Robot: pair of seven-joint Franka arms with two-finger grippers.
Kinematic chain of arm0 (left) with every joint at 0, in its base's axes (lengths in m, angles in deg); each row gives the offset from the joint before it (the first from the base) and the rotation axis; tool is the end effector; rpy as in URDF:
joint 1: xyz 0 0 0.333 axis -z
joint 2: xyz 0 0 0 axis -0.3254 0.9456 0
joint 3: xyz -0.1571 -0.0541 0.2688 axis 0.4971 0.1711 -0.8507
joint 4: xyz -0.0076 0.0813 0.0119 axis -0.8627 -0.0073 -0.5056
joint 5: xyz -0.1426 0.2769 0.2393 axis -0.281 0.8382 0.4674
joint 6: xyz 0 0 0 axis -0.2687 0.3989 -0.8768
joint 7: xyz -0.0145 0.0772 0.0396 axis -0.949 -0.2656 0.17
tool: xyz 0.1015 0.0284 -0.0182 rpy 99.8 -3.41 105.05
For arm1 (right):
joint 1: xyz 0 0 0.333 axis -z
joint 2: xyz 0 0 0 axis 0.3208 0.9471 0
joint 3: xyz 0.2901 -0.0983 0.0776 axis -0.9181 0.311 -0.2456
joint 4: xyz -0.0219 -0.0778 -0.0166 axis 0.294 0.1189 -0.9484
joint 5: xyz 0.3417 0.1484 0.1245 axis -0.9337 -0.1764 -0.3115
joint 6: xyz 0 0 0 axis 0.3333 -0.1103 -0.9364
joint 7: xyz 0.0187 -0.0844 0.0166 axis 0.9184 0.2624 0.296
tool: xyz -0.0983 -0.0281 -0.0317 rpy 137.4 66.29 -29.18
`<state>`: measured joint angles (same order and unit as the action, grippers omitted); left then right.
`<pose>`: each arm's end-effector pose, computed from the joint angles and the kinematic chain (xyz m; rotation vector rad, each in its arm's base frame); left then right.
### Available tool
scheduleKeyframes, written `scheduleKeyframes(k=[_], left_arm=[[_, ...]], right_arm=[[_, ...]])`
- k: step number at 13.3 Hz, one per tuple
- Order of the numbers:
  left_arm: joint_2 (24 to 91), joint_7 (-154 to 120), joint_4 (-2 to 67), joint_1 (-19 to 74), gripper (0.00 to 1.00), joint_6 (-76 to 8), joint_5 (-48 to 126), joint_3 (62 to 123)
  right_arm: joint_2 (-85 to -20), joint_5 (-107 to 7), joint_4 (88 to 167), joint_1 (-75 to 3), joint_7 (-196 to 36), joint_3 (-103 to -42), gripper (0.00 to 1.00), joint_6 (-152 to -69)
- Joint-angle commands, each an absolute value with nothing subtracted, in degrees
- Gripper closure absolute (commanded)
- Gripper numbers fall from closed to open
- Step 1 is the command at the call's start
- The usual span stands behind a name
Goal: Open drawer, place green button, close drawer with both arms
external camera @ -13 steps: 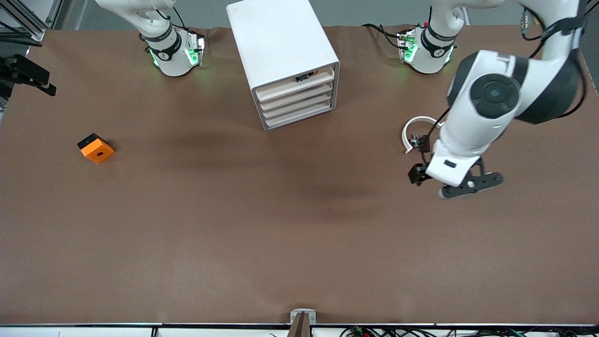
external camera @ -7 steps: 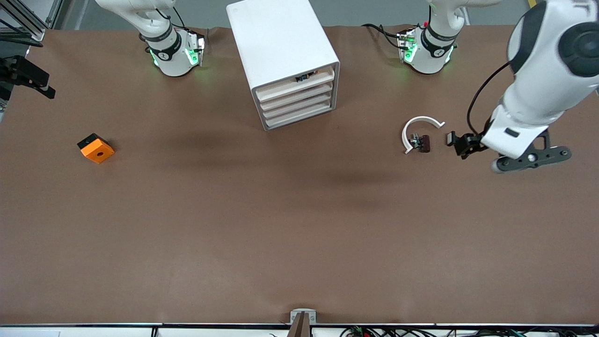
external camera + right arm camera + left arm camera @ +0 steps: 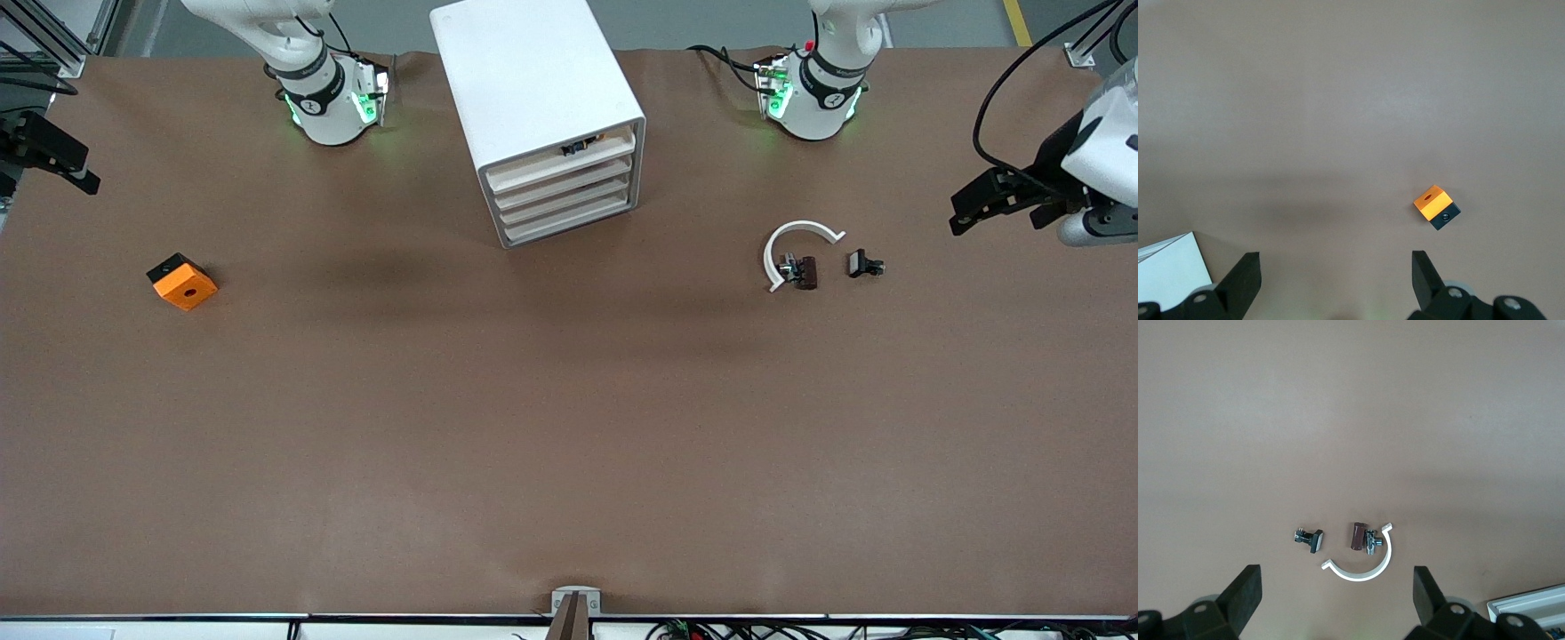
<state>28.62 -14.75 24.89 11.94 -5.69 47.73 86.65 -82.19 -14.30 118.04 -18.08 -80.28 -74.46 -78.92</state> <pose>0.5327 -0.0548 0.6372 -3.1290 -0.0949 -0.0002 0.5065 -0.0378 0.6782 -3.1195 -0.0124 -0.0257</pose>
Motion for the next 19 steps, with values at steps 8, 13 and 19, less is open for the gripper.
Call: scheduleKeyframes(k=[8,13,19], left_arm=[[20.6,-14.6,31.6,20.6,0.00,-4.0,47.9,80.2],[23.9,-15.0,28.2,19.4,0.00,-4.0,50.0,80.1],[28.9,-15.1,21.6,18.6,0.00,-4.0,50.0,80.2]], right_arm=[[-83.9,-15.6,119.8,-17.5,-80.9,-75.0,0.00,-79.5],[-83.9,-15.6,119.8,-17.4,-81.0,-75.0,0.00,-78.9],[-83.9,-15.6,119.7,-17.7,-84.2,-75.3,0.00,-78.4]])
